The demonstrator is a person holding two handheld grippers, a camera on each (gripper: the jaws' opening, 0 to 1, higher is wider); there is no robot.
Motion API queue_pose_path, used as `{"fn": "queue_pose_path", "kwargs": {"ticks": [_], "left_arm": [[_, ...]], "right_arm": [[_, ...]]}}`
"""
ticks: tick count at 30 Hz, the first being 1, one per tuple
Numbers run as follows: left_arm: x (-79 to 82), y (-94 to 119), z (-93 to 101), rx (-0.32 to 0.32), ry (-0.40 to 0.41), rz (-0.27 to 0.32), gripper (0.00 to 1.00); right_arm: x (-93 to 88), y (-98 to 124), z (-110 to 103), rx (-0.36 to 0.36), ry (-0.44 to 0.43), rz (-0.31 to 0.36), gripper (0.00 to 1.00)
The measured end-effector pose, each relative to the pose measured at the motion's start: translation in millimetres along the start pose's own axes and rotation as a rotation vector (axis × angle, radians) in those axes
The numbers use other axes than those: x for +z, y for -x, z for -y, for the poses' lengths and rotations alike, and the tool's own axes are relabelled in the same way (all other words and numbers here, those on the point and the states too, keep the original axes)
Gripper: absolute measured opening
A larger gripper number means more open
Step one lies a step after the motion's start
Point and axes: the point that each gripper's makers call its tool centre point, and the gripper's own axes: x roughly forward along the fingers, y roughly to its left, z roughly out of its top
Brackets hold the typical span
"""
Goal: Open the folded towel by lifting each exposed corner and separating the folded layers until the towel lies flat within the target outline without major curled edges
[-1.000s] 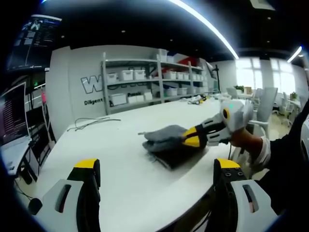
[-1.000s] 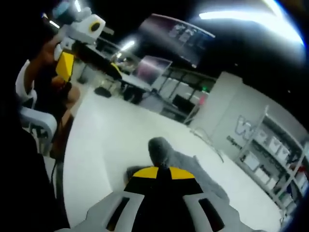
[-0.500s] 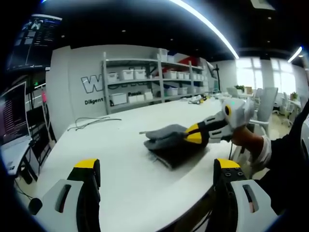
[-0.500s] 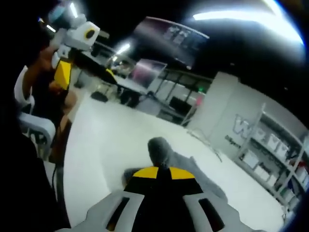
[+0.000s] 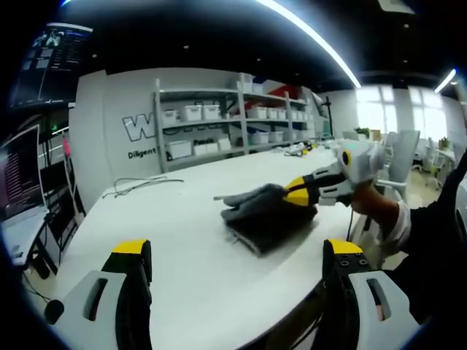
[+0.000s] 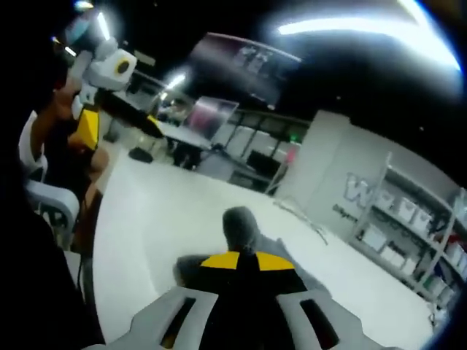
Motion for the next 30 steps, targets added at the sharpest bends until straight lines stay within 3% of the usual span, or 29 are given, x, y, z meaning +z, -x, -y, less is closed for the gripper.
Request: {"fn": "queue_pose_path", "kwargs": {"ticks": [30], "left_arm": [[-2.1, 0, -0.5, 0.003, -0.01, -0.009, 0.95]], "right_arm": [[1.5, 20, 32, -0.098, -0.02, 0.007, 0.02]]}}
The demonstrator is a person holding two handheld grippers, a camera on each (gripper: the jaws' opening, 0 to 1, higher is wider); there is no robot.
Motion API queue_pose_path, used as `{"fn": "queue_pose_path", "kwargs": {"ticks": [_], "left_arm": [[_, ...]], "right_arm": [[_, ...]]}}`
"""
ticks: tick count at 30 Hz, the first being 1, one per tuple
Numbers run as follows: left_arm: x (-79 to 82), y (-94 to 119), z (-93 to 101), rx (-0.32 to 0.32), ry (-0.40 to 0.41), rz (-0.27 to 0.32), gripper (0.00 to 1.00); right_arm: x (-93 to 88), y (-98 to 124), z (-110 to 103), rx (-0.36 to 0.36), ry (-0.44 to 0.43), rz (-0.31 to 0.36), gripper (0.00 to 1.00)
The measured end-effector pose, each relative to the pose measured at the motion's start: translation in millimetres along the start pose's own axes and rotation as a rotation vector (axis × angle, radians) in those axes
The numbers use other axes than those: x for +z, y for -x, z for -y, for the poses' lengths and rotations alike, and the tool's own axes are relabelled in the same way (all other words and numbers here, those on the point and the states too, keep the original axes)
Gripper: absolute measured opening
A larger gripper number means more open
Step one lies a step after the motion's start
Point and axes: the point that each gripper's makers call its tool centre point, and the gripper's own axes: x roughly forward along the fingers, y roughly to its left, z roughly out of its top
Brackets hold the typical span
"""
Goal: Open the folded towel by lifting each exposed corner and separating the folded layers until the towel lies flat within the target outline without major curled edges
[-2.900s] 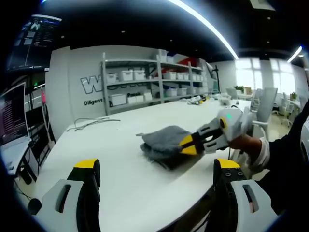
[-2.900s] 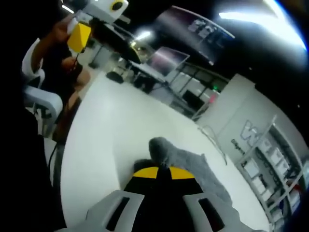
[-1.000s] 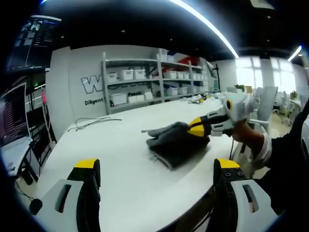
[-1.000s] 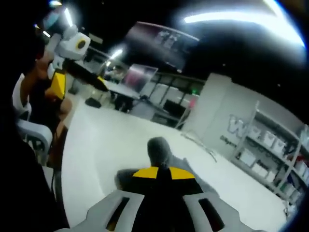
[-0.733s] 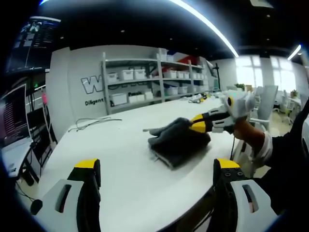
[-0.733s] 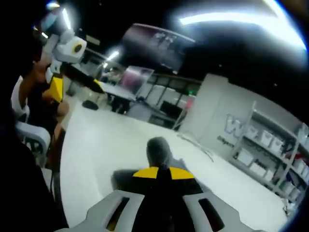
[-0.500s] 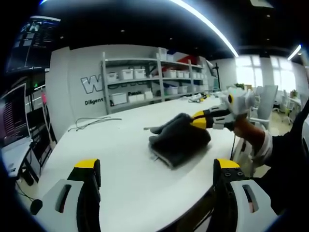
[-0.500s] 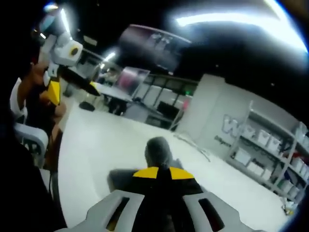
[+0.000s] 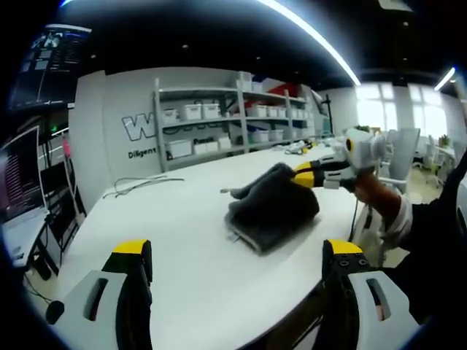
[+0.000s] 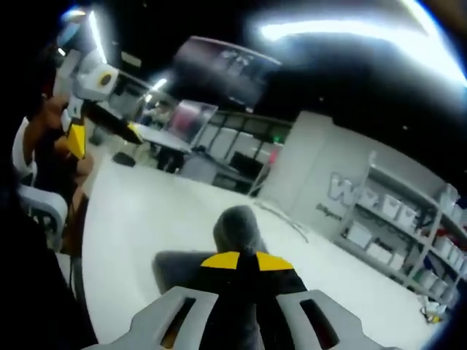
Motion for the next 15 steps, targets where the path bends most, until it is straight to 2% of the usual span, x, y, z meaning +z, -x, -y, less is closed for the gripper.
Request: {"fn": "queue_pose_path", "kwargs": {"ticks": [15], "left_arm": [[-1.0, 0, -1.3, -0.001, -0.001, -0.001, 0.95]], "right_arm": [[-2.9, 8, 16, -0.048, -0.005, -0.003, 0.02]]}}
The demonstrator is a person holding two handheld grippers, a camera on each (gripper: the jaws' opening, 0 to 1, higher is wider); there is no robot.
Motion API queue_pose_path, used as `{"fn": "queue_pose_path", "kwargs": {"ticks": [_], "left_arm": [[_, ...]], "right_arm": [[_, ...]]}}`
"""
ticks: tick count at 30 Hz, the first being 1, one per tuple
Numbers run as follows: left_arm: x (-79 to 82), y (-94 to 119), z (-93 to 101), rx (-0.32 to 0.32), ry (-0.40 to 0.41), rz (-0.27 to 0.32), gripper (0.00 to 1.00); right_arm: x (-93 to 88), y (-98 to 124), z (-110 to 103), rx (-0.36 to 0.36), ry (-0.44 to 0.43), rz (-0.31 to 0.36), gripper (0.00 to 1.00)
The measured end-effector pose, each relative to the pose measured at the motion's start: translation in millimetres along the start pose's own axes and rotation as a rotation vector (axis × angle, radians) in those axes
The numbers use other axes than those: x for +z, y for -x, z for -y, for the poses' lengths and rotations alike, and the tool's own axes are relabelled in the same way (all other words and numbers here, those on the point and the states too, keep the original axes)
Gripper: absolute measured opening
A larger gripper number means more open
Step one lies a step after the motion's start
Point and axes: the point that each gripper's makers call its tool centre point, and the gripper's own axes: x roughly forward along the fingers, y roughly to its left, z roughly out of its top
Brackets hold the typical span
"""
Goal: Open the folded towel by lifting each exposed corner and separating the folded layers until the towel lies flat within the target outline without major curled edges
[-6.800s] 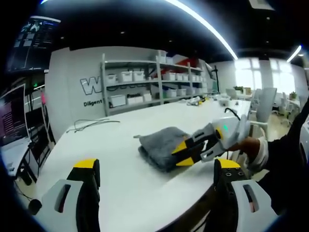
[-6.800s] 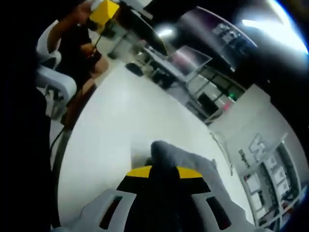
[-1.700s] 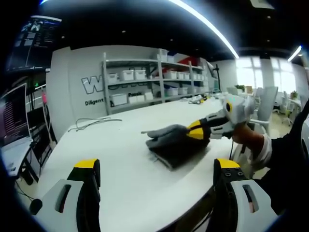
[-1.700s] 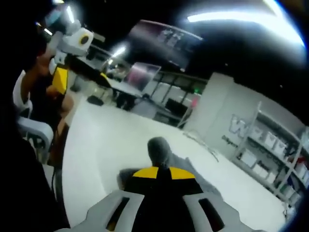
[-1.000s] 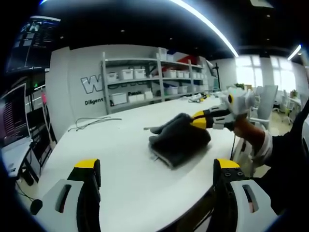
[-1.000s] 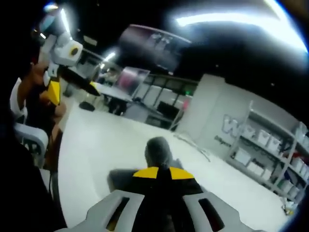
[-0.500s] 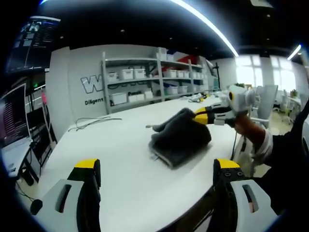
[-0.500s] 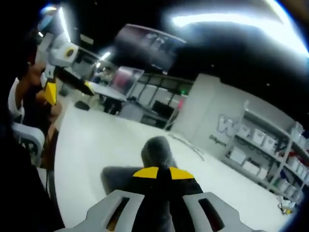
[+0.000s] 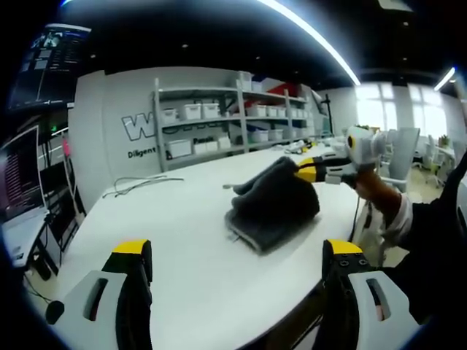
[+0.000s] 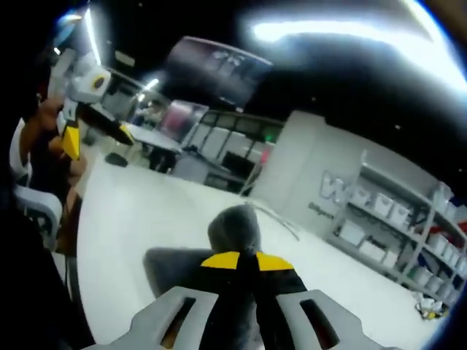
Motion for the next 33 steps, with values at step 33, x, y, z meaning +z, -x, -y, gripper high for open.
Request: {"fn": "queue_pose_path", "kwargs": {"ticks": [33], "left_arm": [[1.2, 0, 0.0, 0.005, -0.001, 0.002, 0.95]], "right_arm": [[-19.0, 28, 44, -0.114, -0.07, -0.033, 0.02]]}}
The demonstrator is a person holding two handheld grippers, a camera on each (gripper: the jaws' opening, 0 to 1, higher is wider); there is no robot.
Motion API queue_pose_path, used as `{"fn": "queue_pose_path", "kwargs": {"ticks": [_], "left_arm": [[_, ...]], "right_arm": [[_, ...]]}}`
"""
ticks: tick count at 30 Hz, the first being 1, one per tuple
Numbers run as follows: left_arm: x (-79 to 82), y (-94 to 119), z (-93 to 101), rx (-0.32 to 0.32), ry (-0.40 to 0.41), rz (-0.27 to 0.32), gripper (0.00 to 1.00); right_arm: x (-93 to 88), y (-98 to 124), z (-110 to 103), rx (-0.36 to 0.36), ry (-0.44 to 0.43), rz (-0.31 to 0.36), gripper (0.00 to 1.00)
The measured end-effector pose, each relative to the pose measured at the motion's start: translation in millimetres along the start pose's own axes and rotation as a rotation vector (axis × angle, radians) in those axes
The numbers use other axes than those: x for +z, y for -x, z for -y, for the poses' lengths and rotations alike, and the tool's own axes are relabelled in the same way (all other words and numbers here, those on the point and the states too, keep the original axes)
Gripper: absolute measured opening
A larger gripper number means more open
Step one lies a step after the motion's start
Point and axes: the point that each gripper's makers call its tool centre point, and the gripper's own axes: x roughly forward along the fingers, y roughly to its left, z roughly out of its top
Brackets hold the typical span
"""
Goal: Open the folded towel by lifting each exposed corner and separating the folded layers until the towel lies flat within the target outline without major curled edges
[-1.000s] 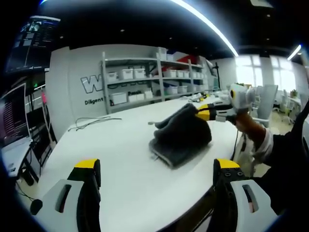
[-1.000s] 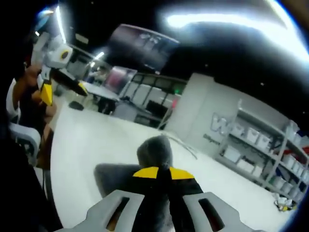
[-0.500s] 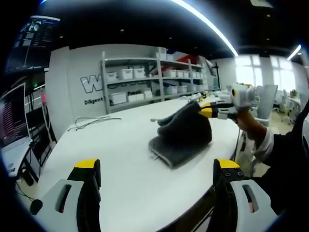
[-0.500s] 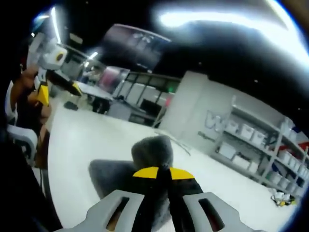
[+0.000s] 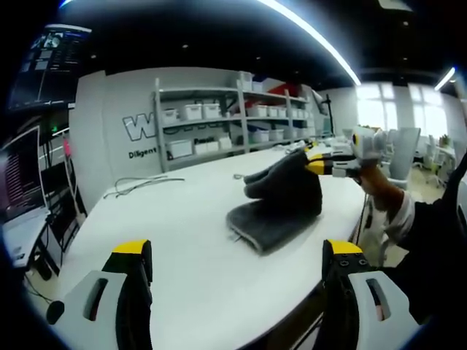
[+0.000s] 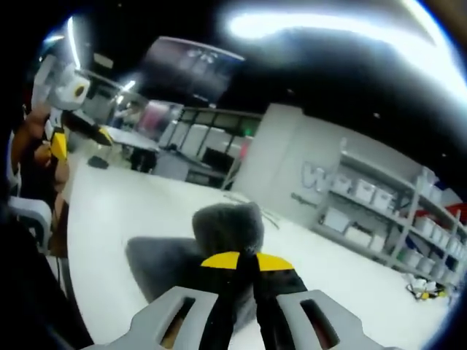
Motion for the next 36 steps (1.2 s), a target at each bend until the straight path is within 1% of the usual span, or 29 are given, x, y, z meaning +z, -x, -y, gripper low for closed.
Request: {"fn": "queue_pose_path", "kwargs": {"ticks": [18, 36], "left_arm": [[1.4, 1, -1.1, 0.003, -0.002, 0.003, 0.95], [1.1, 4, -3.3, 0.009, -0.003, 0.002, 0.95]], "right_arm": [[-10.7, 9, 15, -0.039, -0.035, -0.029, 0.02], [-17.8, 16, 21, -0.064, -0.073, -0.047, 0.02]]}}
